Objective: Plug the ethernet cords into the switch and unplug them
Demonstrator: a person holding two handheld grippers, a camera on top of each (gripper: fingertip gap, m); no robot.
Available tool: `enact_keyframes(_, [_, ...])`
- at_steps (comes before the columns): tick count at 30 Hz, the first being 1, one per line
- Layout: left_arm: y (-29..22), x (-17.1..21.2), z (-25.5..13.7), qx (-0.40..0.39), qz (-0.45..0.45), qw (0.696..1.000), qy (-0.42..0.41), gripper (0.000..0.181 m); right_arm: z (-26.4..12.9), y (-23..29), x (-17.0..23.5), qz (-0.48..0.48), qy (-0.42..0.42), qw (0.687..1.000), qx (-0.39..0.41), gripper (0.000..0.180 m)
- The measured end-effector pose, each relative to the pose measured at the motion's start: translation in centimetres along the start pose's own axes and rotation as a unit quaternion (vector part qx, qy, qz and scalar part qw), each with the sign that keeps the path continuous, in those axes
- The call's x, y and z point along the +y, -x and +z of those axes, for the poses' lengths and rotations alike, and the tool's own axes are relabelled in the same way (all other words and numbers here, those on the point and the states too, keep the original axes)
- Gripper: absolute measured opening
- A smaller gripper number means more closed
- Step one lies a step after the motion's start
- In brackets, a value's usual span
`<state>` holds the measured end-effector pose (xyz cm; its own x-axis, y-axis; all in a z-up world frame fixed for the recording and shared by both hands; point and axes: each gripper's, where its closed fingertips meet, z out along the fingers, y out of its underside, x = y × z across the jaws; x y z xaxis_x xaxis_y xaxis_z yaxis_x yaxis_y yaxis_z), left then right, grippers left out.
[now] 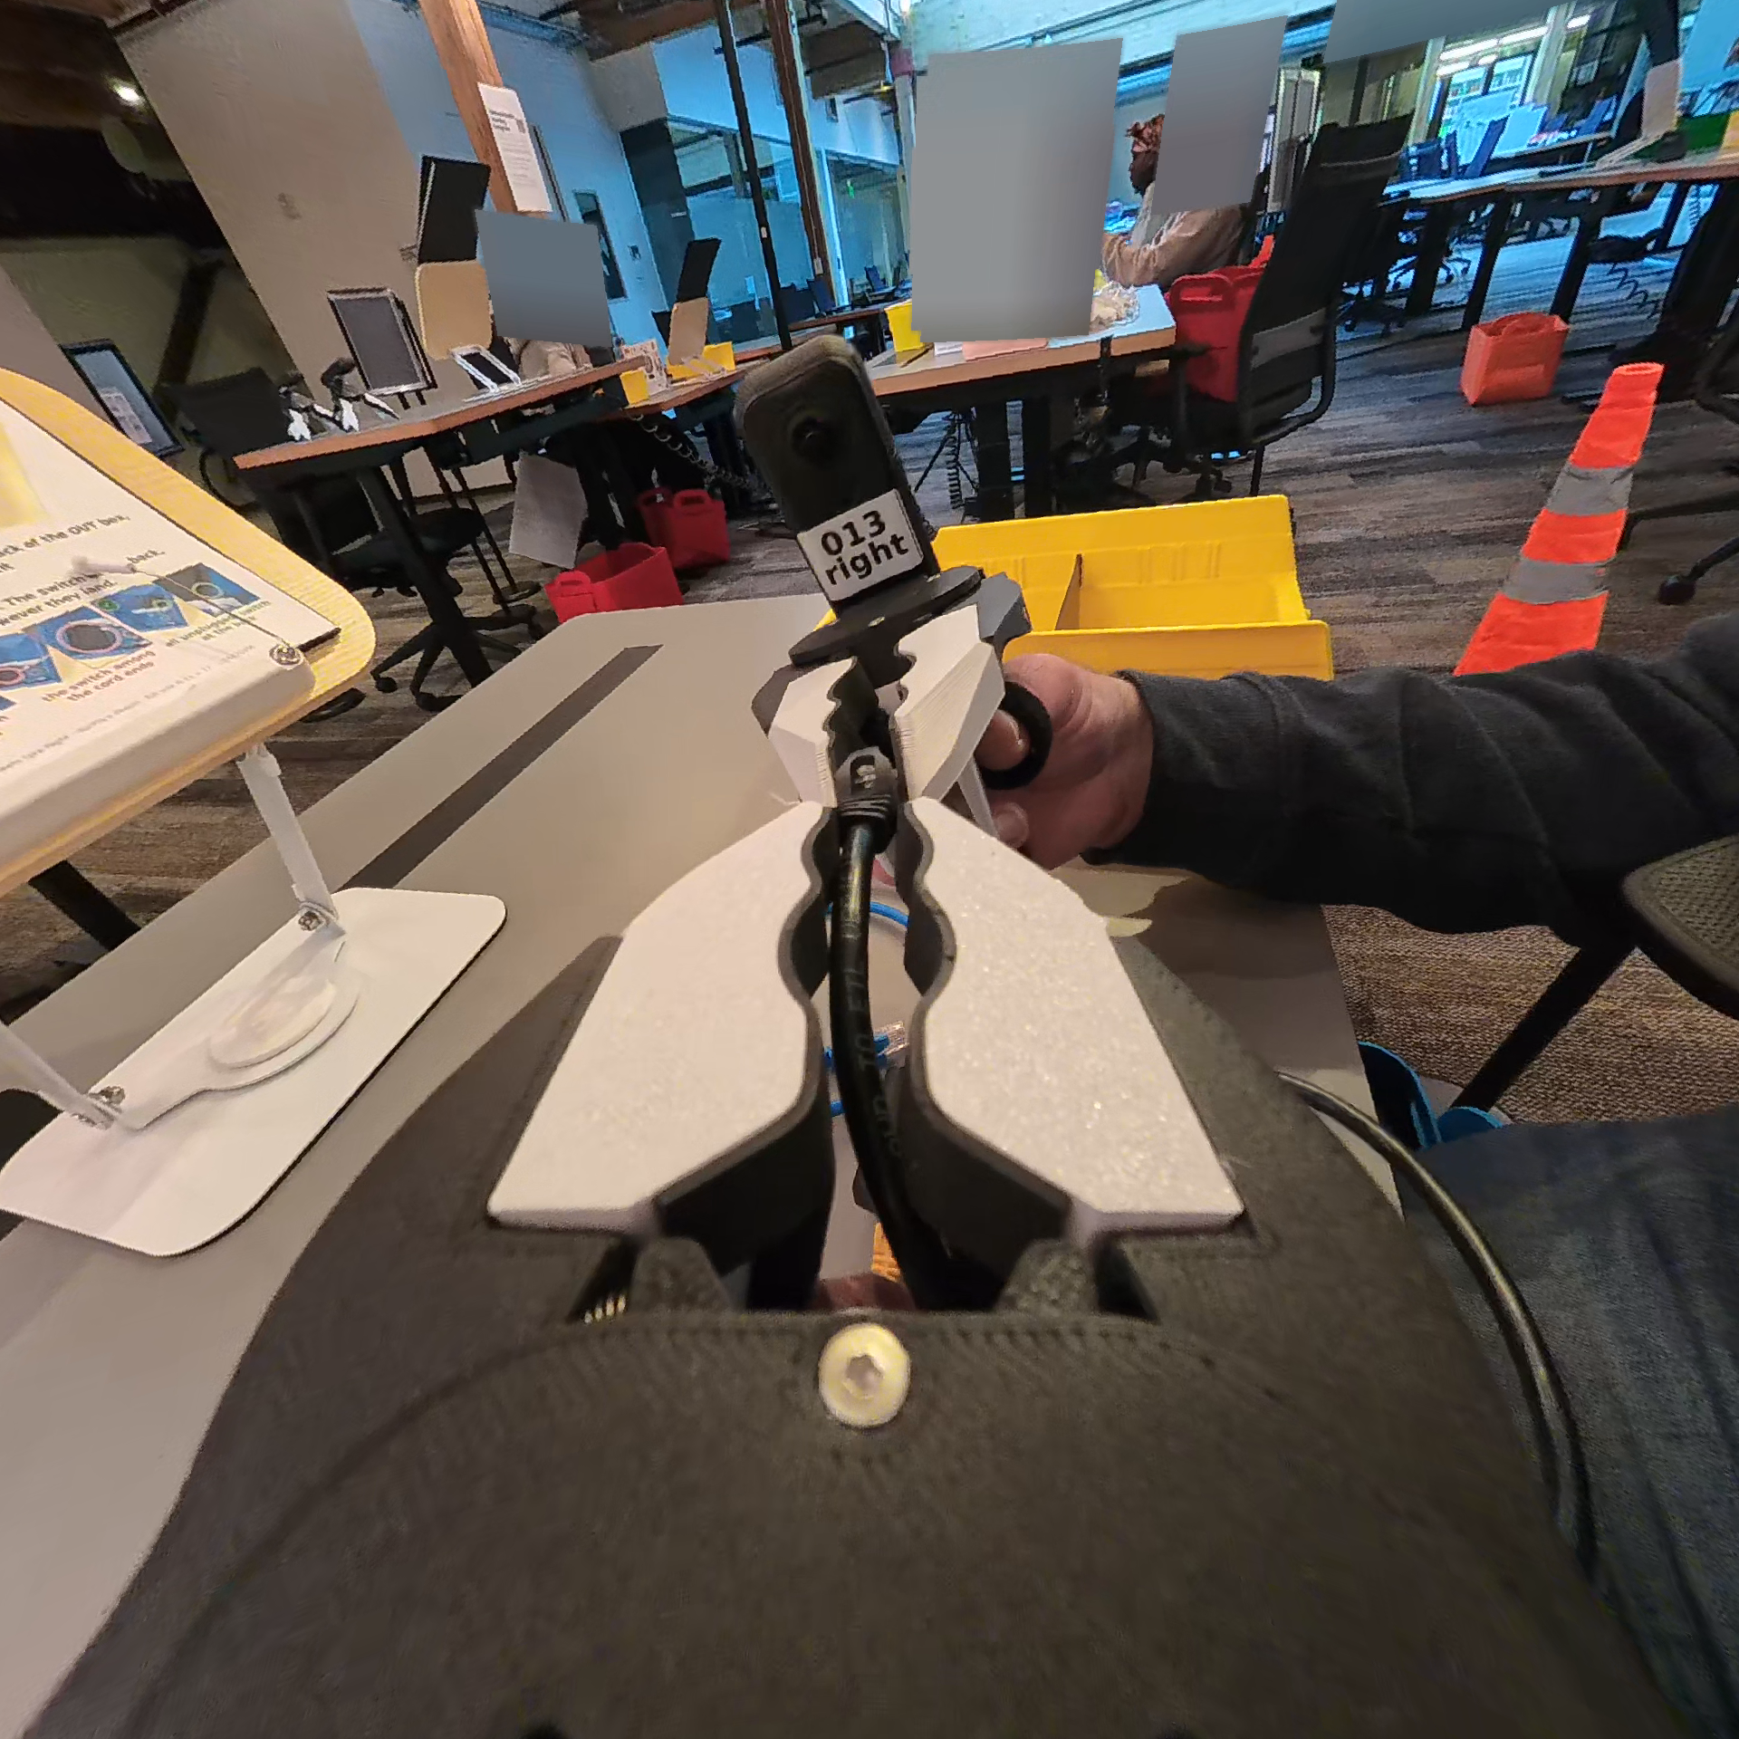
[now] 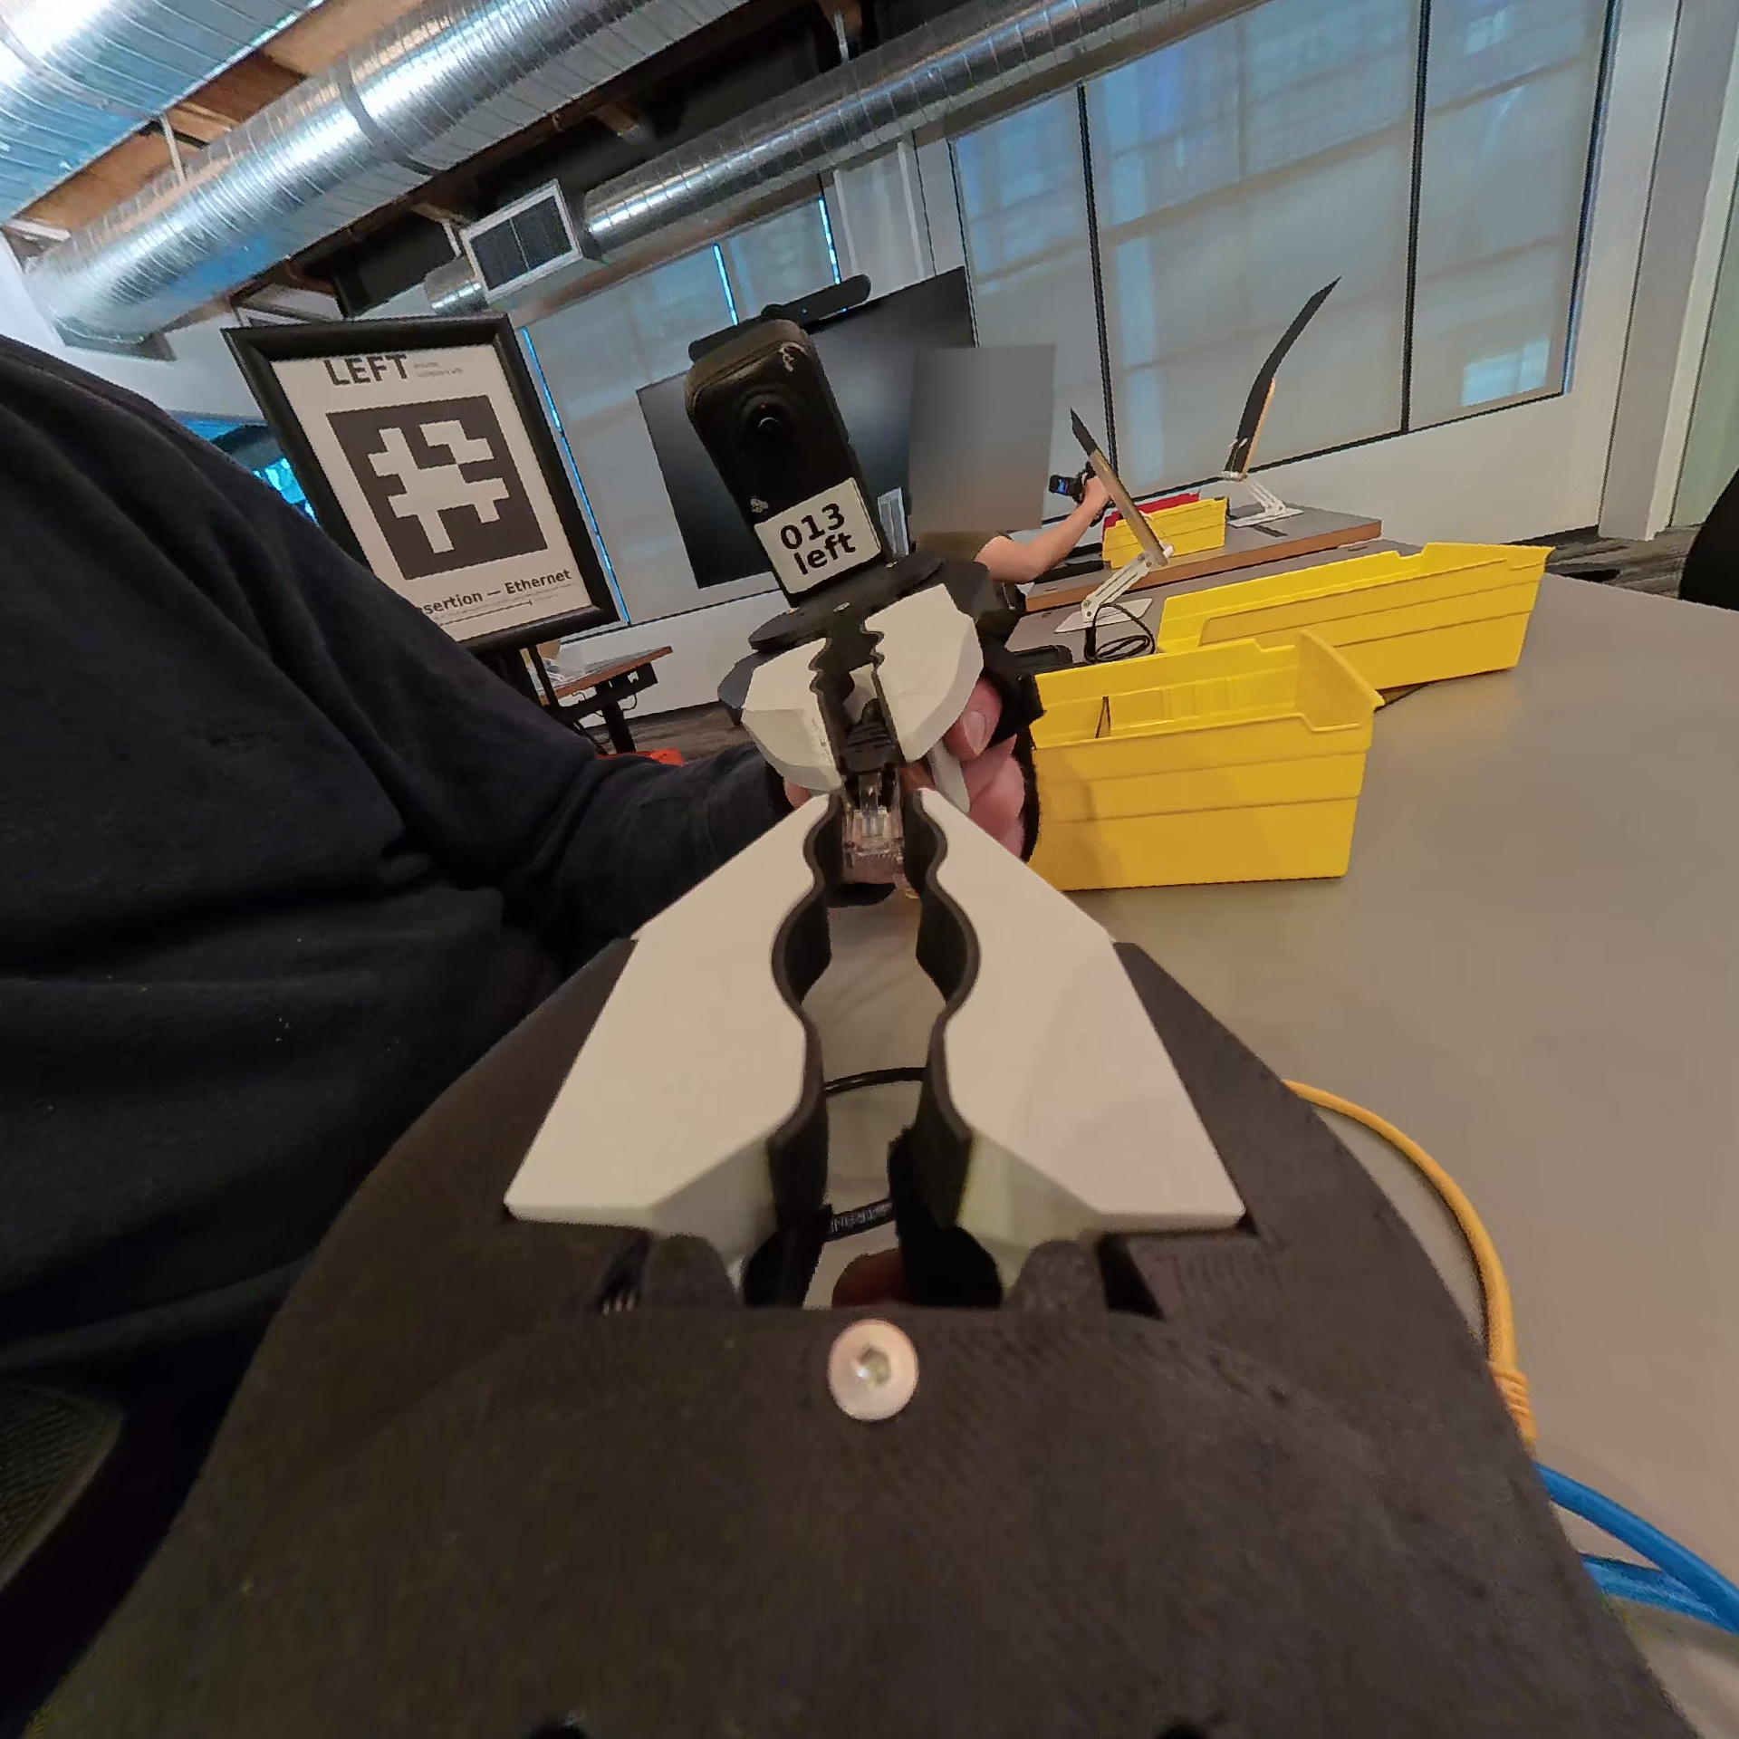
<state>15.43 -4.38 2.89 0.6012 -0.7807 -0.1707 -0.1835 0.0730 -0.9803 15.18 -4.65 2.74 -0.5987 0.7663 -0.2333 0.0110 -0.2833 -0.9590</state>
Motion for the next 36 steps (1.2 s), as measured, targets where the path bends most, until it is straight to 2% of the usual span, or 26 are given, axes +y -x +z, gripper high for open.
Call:
enact_keyframes(5, [0.8,0.6,0.1,-0.009,-0.043,0.999,0.012,0.011,-0.3,-0.9,-0.3,0.009,-0.009,1.0,0.012,0.015])
enact_keyframes(10, [2.0,1.3,-0.2,-0.021,-0.094,0.995,0.021,0.011,-1.8,-2.3,0.6,-0.006,0.021,0.997,0.069,0.03])
enact_keyframes(14, [2.7,2.3,-0.4,-0.025,-0.129,0.991,0.033,0.011,-2.9,-2.7,1.2,-0.039,0.05,0.991,0.115,0.032])
enact_keyframes(17, [2.8,2.7,-0.7,-0.026,-0.135,0.99,0.04,0.011,-3.6,-3.7,3.4,-0.06,0.122,0.977,0.166,0.034])
enact_keyframes(22, [3.1,3.4,-2.3,-0.026,-0.139,0.989,0.052,0.011,-5.0,-4.3,8.8,-0.055,0.257,0.94,0.218,0.049])
enact_keyframes(24, [3.2,3.7,-3.0,-0.032,-0.144,0.988,0.053,0.011,-6.4,-4.7,12.0,-0.056,0.349,0.905,0.238,0.048])
enact_keyframes(26, [3.3,4.1,-3.4,-0.032,-0.152,0.986,0.057,0.011,-7.1,-4.3,14.6,-0.059,0.413,0.879,0.23,0.057])
enact_keyframes(30, [3.3,4.7,-3.8,-0.034,-0.15,0.986,0.066,0.01,-6.9,-4.4,16.6,-0.077,0.439,0.867,0.221,0.07])
enact_keyframes(36, [3.5,5.2,-4.0,-0.034,-0.155,0.986,0.059,0.01,-6.2,-5.1,16.9,-0.092,0.43,0.872,0.217,0.065])
